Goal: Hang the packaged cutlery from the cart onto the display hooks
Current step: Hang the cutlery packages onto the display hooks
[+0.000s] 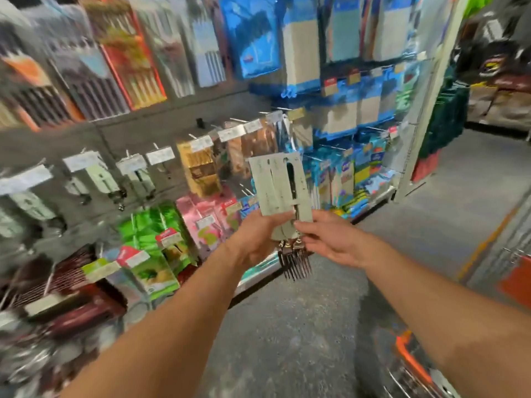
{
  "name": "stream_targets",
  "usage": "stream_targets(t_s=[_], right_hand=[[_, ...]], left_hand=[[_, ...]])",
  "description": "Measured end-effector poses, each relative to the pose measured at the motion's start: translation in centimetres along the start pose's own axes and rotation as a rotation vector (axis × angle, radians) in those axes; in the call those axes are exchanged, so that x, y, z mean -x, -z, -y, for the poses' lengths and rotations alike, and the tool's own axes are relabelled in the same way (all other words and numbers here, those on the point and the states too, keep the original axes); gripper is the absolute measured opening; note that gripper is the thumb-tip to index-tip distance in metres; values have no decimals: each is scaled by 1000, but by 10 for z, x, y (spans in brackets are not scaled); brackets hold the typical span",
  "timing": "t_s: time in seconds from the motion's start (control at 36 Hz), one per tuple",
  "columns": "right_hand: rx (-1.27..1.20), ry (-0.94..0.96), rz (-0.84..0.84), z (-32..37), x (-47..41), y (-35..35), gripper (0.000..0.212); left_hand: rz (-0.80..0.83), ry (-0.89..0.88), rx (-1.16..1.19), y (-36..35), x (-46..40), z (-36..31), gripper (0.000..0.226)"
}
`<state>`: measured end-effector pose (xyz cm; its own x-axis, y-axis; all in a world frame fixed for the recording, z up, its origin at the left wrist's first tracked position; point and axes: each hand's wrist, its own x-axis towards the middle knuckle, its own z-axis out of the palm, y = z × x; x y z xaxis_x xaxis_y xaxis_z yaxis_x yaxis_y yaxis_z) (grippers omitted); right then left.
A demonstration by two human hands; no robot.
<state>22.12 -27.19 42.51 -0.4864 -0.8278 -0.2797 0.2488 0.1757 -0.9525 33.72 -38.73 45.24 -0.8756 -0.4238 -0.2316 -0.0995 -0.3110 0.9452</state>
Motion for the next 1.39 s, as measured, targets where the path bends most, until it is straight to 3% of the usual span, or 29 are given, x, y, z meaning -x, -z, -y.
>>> stream_targets(t_s=[0.28, 0.39, 0.56, 0.67, 0.81, 0.92, 0.97, 1.11, 1.28, 1.39], right_hand=[[256, 115, 126, 10, -79, -124, 17], [333, 175, 199, 11, -116, -164, 24], [544, 221, 254, 9, -179, -211, 15], [663, 159, 326, 18, -220, -234, 49], [525, 19, 393, 15, -274, -253, 46], [417, -112, 425, 3, -311, -269, 72], [381, -140, 427, -5, -326, -278, 74], [354, -206, 439, -12, -355, -304, 71], [268, -327, 411, -30, -380, -315, 70], [172, -352, 289, -35, -398, -316, 43]], left_hand=[[-326, -31, 33, 126, 31, -10, 9], [-401, -30, -26, 172, 37, -17, 4], [-401, 25, -68, 239, 31, -25, 37], [-418, 20, -9, 275, 19, -33, 39], [-438, 35, 33, 316, 2, -33, 44], [-526, 27, 34, 345, -11, -29, 40], [-551, 49, 33, 360, -18, -27, 38], [-623, 69, 32, 402, -34, -22, 12], [-738, 102, -25, 464, -46, -22, 15], [-762, 105, -64, 491, -58, -29, 18]])
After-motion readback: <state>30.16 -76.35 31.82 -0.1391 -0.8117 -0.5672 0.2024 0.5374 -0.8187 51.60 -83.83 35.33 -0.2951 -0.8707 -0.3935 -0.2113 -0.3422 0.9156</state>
